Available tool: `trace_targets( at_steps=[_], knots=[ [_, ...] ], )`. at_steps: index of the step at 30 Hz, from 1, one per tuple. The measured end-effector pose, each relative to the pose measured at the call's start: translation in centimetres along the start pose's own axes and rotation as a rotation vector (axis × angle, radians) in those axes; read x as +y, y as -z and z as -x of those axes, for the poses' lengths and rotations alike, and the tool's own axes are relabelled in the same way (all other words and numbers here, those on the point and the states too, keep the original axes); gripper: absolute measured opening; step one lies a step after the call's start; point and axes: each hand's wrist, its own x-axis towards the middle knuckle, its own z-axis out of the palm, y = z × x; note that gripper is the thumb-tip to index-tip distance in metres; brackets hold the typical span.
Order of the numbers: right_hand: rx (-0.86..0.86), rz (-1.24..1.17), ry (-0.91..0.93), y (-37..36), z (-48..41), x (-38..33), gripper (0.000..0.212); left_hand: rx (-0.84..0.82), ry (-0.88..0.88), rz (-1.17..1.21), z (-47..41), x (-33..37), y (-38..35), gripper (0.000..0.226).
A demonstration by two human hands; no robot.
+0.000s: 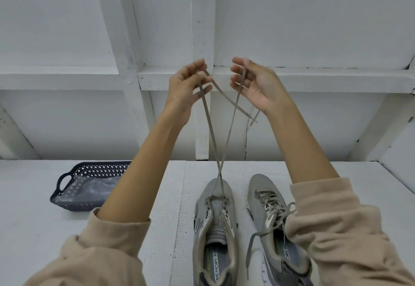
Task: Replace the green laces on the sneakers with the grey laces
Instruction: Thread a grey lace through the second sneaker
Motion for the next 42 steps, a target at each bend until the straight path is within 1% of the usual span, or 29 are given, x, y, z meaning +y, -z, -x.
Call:
trace_targets(
  at_steps=[2, 4, 7, 10, 11, 14, 17, 19, 21, 23, 26, 28, 29, 31, 36, 38, 40, 42],
  knots=[
    [0.020, 0.024, -0.005, -0.2, -0.1, 0.2, 0.034, 0.024, -0.025, 0.002, -0.2, 0.1, 0.1, 0.026],
    [0.007, 0.090, -0.031, -0.2, 0.1, 0.9, 0.036, 0.021, -0.018, -0.012, 0.0, -0.3, 0.2, 0.025],
    [-0.034, 0.267, -0.055, -0.5, 0.8, 2.9, 0.025, -0.008, 0.018, -0.037, 0.3, -1.4, 0.2, 0.023],
    [-0.049, 0.443, -0.057, -1.0, 1.5, 5.1, 0.017, -0.032, 0.050, 0.024, 0.8, -2.6, 0.1, 0.022],
    [-0.042, 0.470, -0.039, -1.1, 1.7, 5.7, 0.018, -0.031, 0.056, 0.040, 0.9, -2.9, 0.0, 0.023],
    [0.066, 0.529, 0.030, -1.2, 1.8, 6.8, 0.035, -0.009, 0.069, 0.080, 1.3, -3.5, 0.3, 0.025],
    [0.147, 0.572, 0.106, -1.3, 1.5, 7.4, 0.045, 0.010, 0.082, 0.079, 1.6, -3.7, 0.7, 0.028],
    [0.149, 0.613, 0.134, -1.5, 1.4, 7.4, 0.037, 0.012, 0.087, 0.077, 1.9, -3.8, 0.7, 0.029],
    [0.097, 0.612, 0.149, -1.7, 1.6, 7.3, 0.026, 0.013, 0.094, 0.081, 2.1, -3.7, 0.8, 0.029],
    [0.062, 0.615, 0.145, -1.6, 1.8, 7.4, 0.024, 0.022, 0.110, 0.065, 2.3, -3.7, 0.9, 0.027],
    [0.016, 0.671, 0.077, -1.0, 2.0, 7.9, 0.021, 0.091, 0.135, 0.073, 2.3, -3.6, 1.7, 0.022],
    [-0.035, 0.732, -0.019, -0.1, 2.2, 8.6, 0.015, 0.174, 0.124, 0.137, 2.1, -3.2, 2.4, 0.021],
    [-0.062, 0.766, -0.069, 0.5, 2.4, 9.1, 0.015, 0.216, 0.117, 0.168, 2.0, -3.0, 2.8, 0.021],
    [-0.103, 0.819, -0.180, 1.8, 2.9, 10.3, 0.019, 0.281, 0.112, 0.198, 1.7, -2.7, 3.6, 0.021],
    [-0.234, 0.931, -0.422, 4.3, 4.4, 13.3, 0.026, 0.381, 0.116, 0.199, 1.7, -3.0, 5.3, 0.025],
    [-0.252, 0.910, -0.500, 5.1, 4.7, 14.3, 0.023, 0.419, 0.106, 0.200, 1.8, -3.2, 5.7, 0.027],
    [-0.232, 0.861, -0.546, 5.6, 4.8, 14.7, 0.019, 0.440, 0.096, 0.192, 2.0, -3.6, 5.9, 0.026],
    [-0.176, 0.717, -0.527, 5.3, 4.7, 14.5, 0.018, 0.446, 0.081, 0.120, 2.3, -3.9, 6.0, 0.030]
  ],
)
